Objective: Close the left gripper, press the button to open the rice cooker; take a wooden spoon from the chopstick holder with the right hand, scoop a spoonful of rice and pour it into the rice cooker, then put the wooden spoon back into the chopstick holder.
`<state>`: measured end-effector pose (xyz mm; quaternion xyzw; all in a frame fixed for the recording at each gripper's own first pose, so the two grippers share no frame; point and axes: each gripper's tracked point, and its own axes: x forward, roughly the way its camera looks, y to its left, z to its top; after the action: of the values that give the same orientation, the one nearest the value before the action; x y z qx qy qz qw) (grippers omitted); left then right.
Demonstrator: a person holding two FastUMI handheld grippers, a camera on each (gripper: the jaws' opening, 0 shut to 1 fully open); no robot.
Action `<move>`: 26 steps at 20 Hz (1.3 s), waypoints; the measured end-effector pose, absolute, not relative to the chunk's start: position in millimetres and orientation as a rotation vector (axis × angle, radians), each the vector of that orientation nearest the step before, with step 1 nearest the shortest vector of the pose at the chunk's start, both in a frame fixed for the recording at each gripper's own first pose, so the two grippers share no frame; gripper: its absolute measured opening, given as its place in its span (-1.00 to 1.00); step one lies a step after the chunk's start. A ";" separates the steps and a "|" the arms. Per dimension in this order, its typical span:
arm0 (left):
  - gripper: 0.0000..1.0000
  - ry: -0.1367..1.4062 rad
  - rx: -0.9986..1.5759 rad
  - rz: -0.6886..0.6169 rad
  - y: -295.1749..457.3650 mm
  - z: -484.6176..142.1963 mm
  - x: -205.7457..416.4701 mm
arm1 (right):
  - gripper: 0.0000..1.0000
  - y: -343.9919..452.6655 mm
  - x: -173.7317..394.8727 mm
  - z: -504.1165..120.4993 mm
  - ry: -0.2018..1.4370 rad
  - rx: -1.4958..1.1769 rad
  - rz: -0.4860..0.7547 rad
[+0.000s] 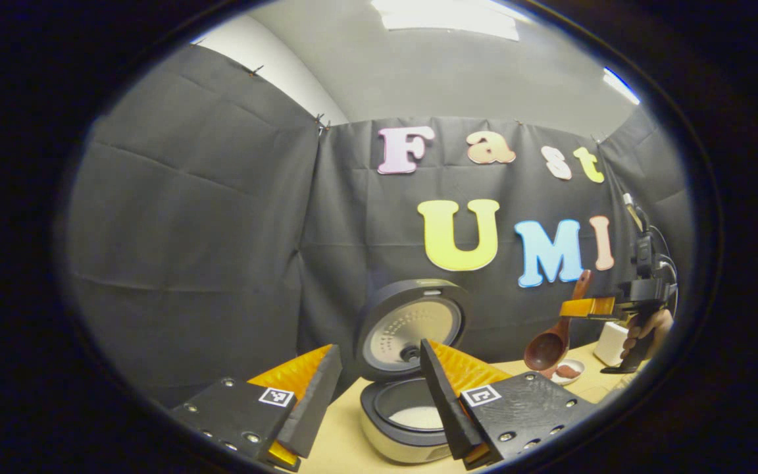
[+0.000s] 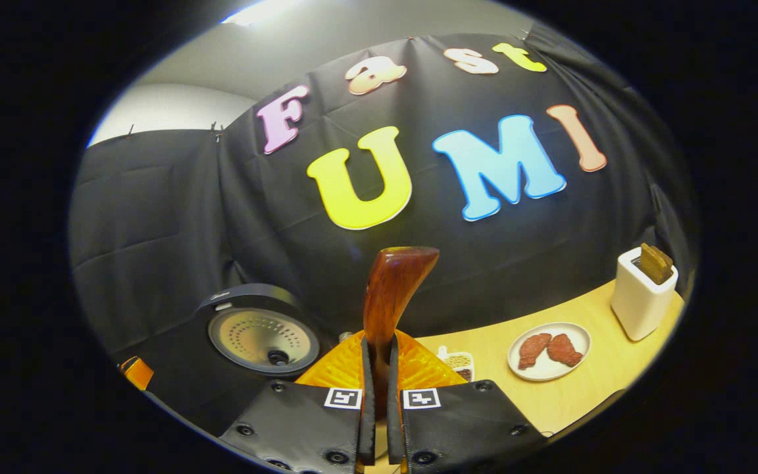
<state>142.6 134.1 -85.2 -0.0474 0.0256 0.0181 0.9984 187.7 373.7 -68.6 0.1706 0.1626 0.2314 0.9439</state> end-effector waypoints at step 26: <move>0.52 0.010 -0.113 -0.172 28.6 -66.4 190.7 | -0.89 115.3 160.6 -114.1 0.352 0.251 0.049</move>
<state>190.7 28.6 -66.4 -0.0563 0.0048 -0.0857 0.9947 160.6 115.3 -114.1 0.1246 0.1747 0.0243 0.9764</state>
